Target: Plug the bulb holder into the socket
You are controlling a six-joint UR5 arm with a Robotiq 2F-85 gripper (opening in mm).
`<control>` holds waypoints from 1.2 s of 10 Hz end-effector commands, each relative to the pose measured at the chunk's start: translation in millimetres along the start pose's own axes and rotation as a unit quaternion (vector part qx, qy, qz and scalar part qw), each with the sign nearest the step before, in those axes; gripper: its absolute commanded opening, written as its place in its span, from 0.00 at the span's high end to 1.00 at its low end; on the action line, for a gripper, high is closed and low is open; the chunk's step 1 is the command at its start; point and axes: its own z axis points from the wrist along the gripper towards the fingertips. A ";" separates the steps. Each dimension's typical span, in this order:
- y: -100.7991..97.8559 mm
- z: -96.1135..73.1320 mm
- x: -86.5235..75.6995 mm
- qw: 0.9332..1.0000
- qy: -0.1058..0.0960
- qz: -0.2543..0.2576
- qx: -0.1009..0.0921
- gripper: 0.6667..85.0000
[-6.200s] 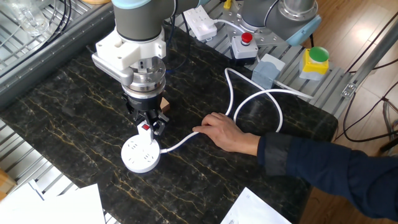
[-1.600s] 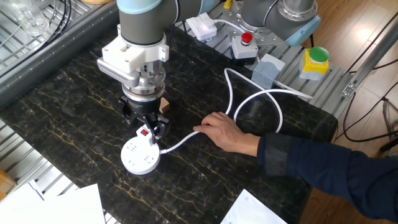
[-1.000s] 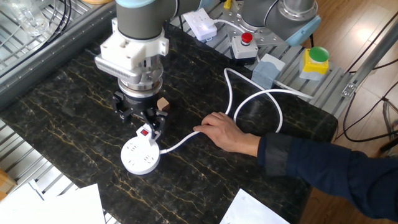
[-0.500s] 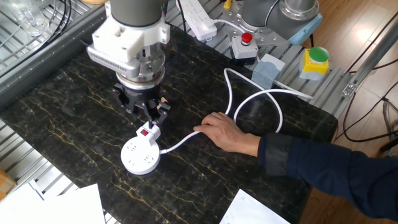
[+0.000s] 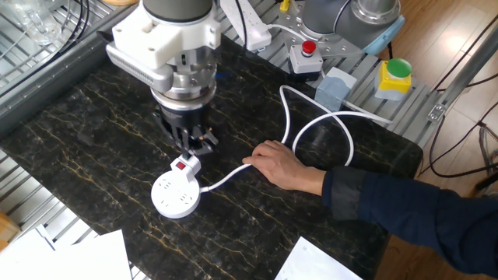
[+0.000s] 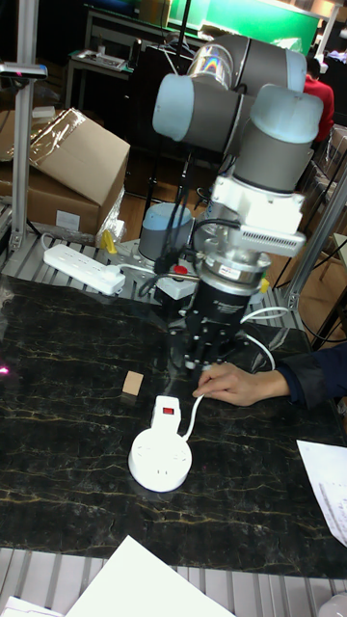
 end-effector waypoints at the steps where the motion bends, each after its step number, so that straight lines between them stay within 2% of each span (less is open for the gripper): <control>1: 38.8 -5.7 -18.9 0.997 -0.018 0.056 -0.041 0.99; 3: 35.3 -0.6 -31.3 0.998 -0.036 0.051 -0.023 0.99; 4: 27.4 1.3 -31.6 0.998 -0.036 0.041 -0.008 0.99; 5: 24.2 4.2 -31.1 0.999 -0.033 0.035 0.000 0.99; 7: 31.1 15.1 -29.8 0.999 -0.019 0.040 0.004 0.99; 8: 27.2 18.4 -29.7 0.999 -0.015 0.034 0.018 0.99; 12: 24.9 30.6 -35.5 0.999 -0.019 0.025 0.027 0.99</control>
